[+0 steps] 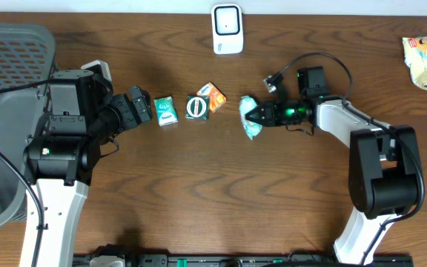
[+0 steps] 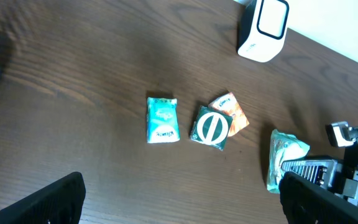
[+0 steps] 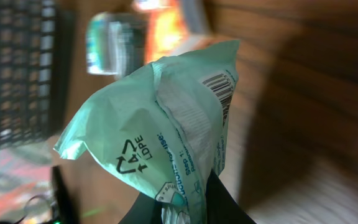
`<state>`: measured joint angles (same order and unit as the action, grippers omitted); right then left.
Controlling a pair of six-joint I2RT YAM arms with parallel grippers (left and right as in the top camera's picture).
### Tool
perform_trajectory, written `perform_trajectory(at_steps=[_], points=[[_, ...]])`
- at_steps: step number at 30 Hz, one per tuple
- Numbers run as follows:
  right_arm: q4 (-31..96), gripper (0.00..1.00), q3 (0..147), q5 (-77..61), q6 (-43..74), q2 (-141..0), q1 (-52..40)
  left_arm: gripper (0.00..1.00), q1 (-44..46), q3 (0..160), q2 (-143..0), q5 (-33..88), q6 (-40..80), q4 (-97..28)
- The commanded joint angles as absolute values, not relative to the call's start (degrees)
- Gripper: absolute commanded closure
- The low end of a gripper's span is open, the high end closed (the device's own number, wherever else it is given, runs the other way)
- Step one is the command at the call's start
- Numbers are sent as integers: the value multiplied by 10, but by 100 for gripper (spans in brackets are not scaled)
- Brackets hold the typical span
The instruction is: Scan the item barcode
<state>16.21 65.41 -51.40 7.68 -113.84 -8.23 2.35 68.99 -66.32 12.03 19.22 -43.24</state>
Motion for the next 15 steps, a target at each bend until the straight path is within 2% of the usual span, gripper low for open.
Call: perform_trajectory(at_steps=[1, 9, 10, 11, 15], points=[[162, 86, 641, -453, 81, -1136, -59, 2, 22, 699, -663, 117, 182, -433], [176, 81, 638, -384, 81, -1136, -24, 2, 22, 699, -663, 117, 182, -433], [176, 75, 638, -375, 81, -1136, -18, 2, 22, 699, -663, 117, 182, -433], [176, 62, 641, -364, 81, -1135, -7, 2, 22, 699, -663, 117, 182, -433], [188, 55, 662, -366, 81, -1127, 20, 2, 22, 699, -663, 117, 182, -433]])
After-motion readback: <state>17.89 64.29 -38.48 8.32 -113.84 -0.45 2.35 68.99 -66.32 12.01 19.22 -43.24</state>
